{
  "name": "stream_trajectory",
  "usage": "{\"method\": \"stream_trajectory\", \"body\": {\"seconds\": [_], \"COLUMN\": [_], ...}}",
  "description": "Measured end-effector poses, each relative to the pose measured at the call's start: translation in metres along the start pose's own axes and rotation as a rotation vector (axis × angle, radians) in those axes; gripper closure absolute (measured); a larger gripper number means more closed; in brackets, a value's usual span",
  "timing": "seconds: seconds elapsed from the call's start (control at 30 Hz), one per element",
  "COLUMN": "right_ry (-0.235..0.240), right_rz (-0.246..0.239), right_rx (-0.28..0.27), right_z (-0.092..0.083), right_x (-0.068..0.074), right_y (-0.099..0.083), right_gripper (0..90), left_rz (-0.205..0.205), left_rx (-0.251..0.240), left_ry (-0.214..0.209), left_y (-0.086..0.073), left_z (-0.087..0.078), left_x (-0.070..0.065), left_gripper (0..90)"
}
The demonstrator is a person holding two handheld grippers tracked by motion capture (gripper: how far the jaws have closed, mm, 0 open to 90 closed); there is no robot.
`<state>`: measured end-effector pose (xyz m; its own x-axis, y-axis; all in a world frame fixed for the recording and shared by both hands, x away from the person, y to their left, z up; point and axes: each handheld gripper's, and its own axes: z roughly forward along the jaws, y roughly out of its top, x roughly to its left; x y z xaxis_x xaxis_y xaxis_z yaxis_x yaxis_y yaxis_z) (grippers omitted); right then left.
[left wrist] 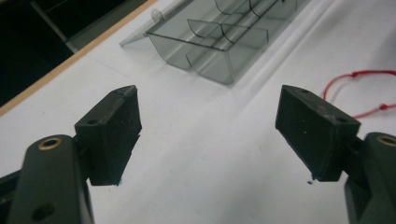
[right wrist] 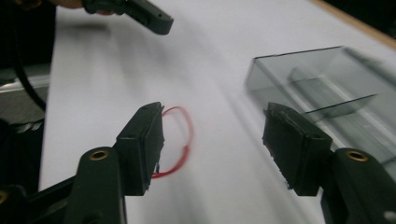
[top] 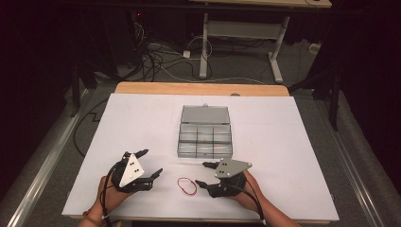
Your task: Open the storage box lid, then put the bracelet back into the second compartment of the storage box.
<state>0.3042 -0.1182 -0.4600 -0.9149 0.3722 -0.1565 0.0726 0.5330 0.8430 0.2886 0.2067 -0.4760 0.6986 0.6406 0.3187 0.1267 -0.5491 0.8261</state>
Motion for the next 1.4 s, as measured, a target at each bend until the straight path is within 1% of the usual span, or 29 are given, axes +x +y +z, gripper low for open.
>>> {"method": "stream_trajectory", "body": {"seconds": [0.07, 0.1, 0.13, 0.17, 0.2, 0.23, 0.27, 0.3, 0.33, 0.37, 0.43, 0.5, 0.57, 0.6, 0.63, 0.67, 0.7, 0.77, 0.83, 0.9, 0.93, 1.0, 1.07, 1.1, 1.13, 1.27, 1.4], "right_ry": [0.032, 0.044, 0.066, 0.091, 0.107, 0.113, 0.124, 0.141, 0.141, 0.139, 0.134, 0.134, 0.155, 0.176, 0.181, 0.176, 0.174, 0.163, 0.151, 0.146, 0.146, 0.142, 0.131, 0.125, 0.123, 0.093, 0.066], "right_rz": [-0.024, -0.028, -0.02, -0.022, -0.037, -0.059, -0.073, -0.078, -0.099, -0.116, -0.108, -0.099, -0.088, -0.077, -0.063, -0.051, -0.043, -0.053, -0.072, -0.079, -0.079, -0.078, -0.066, -0.071, -0.065, -0.062, -0.063], "right_rx": [0.038, 0.049, 0.052, 0.061, 0.077, 0.089, 0.102, 0.112, 0.142, 0.156, 0.178, 0.215, 0.236, 0.237, 0.239, 0.242, 0.244, 0.244, 0.242, 0.242, 0.239, 0.229, 0.217, 0.209, 0.201, 0.155, 0.109], "right_z": [0.007, 0.011, 0.014, 0.018, 0.022, 0.027, 0.031, 0.036, 0.039, 0.041, 0.045, 0.048, 0.05, 0.051, 0.052, 0.052, 0.052, 0.052, 0.052, 0.051, 0.051, 0.049, 0.047, 0.045, 0.044, 0.034, 0.026], "right_x": [0.006, 0.009, 0.011, 0.014, 0.018, 0.022, 0.025, 0.027, 0.029, 0.03, 0.029, 0.028, 0.028, 0.026, 0.024, 0.023, 0.022, 0.024, 0.026, 0.027, 0.026, 0.025, 0.024, 0.023, 0.022, 0.019, 0.016], "right_y": [-0.001, -0.001, -0.001, -0.001, -0.002, -0.002, -0.003, -0.004, -0.003, -0.002, -0.001, -0.001, 0.0, 0.0, 0.0, 0.0, 0.0, 0.001, 0.001, 0.001, 0.001, 0.0, 0.0, 0.0, 0.0, 0.004, 0.008], "right_gripper": [44.0, 44.6, 45.0, 45.3, 47.4, 48.5, 49.2, 52.1, 53.0, 55.4, 59.8, 65.3, 73.1, 75.4, 81.4, 85.6, 87.5, 89.4, 89.8, 90.0, 90.0, 90.0, 90.0, 90.0, 90.0, 90.0, 90.0], "left_rz": [0.0, -0.005, -0.008, -0.011, -0.011, -0.009, -0.01, -0.006, -0.005, -0.006, -0.019, -0.009, -0.022, -0.027, -0.034, -0.042, -0.048, -0.044, -0.035, -0.035, -0.039, -0.031, -0.035, -0.039, -0.04, -0.03, -0.03], "left_rx": [0.009, 0.01, 0.009, 0.009, 0.013, 0.015, 0.01, 0.011, 0.014, 0.016, 0.018, 0.026, 0.02, 0.02, 0.018, 0.017, 0.018, 0.027, 0.037, 0.038, 0.034, 0.038, 0.034, 0.03, 0.029, 0.041, 0.039], "left_ry": [-0.002, 0.002, -0.001, -0.001, 0.002, 0.004, -0.001, -0.003, -0.002, -0.002, -0.011, -0.006, -0.009, -0.009, -0.008, -0.009, -0.012, -0.014, -0.013, -0.014, -0.017, -0.013, -0.016, -0.017, -0.017, -0.017, -0.019], "left_y": [-0.004, -0.006, -0.007, -0.008, -0.008, -0.008, -0.008, -0.008, -0.009, -0.009, -0.011, -0.012, -0.013, -0.014, -0.014, -0.015, -0.016, -0.017, -0.018, -0.018, -0.018, -0.018, -0.017, -0.017, -0.016, -0.017, -0.017], "left_z": [-0.004, -0.005, -0.006, -0.006, -0.005, -0.005, -0.005, -0.005, -0.005, -0.005, -0.004, -0.004, -0.006, -0.006, -0.006, -0.006, -0.006, -0.004, -0.003, -0.003, -0.003, -0.002, -0.002, -0.002, -0.002, 0.001, 0.0], "left_x": [-0.004, -0.005, -0.006, -0.007, -0.008, -0.009, -0.009, -0.009, -0.009, -0.009, -0.008, -0.008, -0.007, -0.006, -0.005, -0.004, -0.003, -0.003, -0.004, -0.004, -0.004, -0.004, -0.004, -0.004, -0.003, -0.004, -0.005], "left_gripper": [21.9, 21.9, 21.9, 21.9, 21.9, 21.9, 21.9, 21.9, 21.9, 21.9, 21.9, 22.0, 22.1, 22.1, 22.1, 22.1, 22.1, 22.1, 22.1, 22.1, 22.1, 22.0, 22.1, 22.0, 22.1, 22.0, 22.0]}}
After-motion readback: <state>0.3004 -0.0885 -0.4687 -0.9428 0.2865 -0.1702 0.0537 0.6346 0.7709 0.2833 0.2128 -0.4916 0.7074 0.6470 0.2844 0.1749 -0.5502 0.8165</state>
